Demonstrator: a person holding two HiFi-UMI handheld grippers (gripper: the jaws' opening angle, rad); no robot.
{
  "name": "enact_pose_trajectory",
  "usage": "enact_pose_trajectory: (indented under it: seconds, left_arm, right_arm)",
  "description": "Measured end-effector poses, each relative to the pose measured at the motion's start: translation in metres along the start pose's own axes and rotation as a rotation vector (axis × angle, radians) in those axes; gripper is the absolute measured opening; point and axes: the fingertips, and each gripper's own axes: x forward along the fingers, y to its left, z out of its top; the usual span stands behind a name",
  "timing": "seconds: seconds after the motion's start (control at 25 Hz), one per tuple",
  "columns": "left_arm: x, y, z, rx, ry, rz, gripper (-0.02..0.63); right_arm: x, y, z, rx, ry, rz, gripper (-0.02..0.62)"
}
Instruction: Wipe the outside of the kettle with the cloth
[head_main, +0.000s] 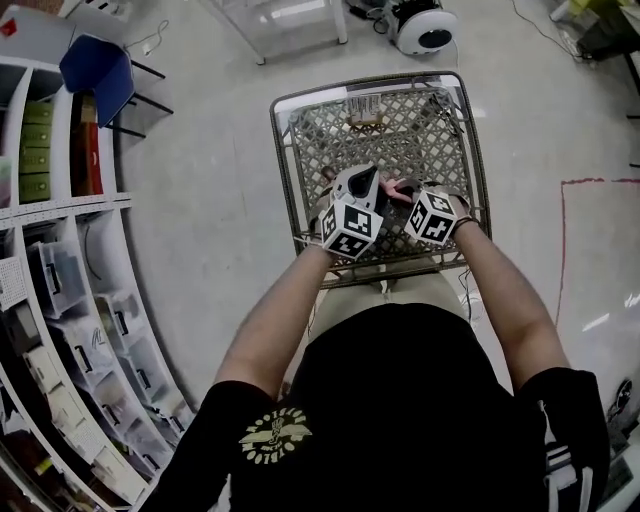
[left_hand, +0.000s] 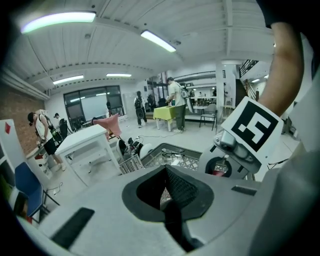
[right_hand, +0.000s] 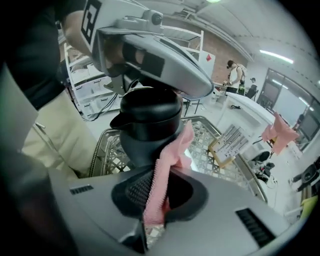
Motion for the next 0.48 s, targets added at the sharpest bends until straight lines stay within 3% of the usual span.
enact_pose_trajectory:
  seconds: [0.28, 0.48]
  left_arm:
    - [0.001, -0.002, 0.005, 0.029, 0.03, -0.017, 0.006]
    - [-0.002, 0.0, 0.006, 0.003, 0.034, -0.039, 0.006]
  right_arm:
    - [-0.011, 0.051, 0.003, 0.119, -0.055, 0.006, 0.037]
    - [-0.008, 0.083, 0.027, 0.177, -0.12, 0.012, 0.037]
